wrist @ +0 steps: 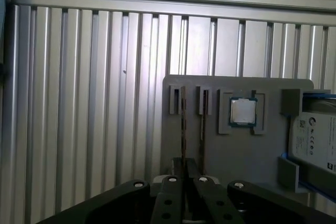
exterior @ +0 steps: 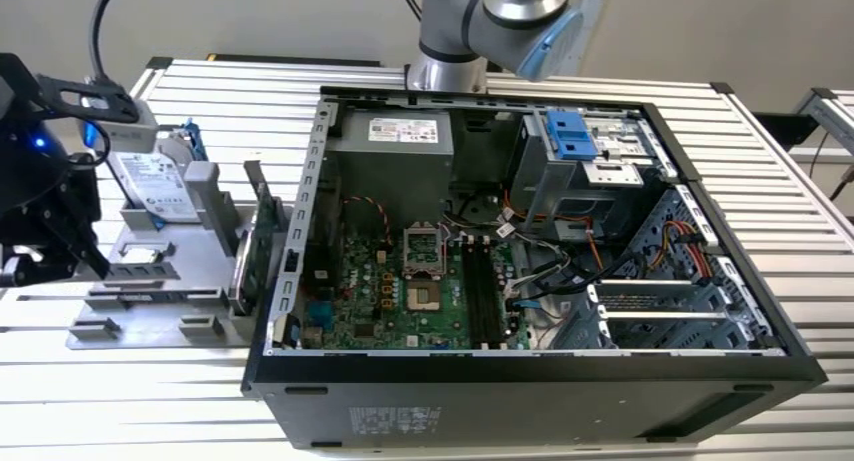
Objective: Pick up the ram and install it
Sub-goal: 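Pick up the ram and move it above insertion slot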
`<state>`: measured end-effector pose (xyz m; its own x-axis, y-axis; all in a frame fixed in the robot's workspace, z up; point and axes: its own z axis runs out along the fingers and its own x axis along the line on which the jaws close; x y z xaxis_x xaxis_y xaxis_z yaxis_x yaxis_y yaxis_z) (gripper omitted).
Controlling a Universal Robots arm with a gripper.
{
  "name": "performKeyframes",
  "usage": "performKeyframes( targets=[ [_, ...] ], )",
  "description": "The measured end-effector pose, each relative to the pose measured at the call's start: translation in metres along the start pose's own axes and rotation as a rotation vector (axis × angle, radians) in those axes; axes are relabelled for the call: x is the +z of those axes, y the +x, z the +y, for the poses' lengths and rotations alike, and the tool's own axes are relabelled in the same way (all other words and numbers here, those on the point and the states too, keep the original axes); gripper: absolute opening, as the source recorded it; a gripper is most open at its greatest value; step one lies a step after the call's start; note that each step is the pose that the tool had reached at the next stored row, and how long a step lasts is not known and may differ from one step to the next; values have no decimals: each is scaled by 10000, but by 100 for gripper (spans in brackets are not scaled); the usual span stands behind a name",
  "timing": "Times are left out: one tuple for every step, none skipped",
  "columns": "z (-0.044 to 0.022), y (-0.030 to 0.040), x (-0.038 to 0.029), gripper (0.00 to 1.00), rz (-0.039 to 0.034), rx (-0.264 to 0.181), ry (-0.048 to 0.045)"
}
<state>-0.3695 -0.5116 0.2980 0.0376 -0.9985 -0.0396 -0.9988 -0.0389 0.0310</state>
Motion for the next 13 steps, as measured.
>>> performKeyframes(
  targets=[
    [1,0,-7,0,0,0,1],
    [1,-1,-14,0,0,1,0],
    [1,-1,-19,0,0,1,0],
    [1,-1,-25,0,-1,1,1],
    [2,-2,-32,0,0,1,0],
    [2,-2,-38,0,0,1,0],
    [2,-2,-44,0,0,3,0],
    [2,-2,-49,0,-1,5,1],
    [2,-2,-56,0,0,7,0],
    [2,-3,-63,0,0,9,0],
    [3,-3,-70,0,0,9,0],
    [2,-2,-78,0,0,7,1],
    [2,-3,-87,0,1,7,0]
  ],
)
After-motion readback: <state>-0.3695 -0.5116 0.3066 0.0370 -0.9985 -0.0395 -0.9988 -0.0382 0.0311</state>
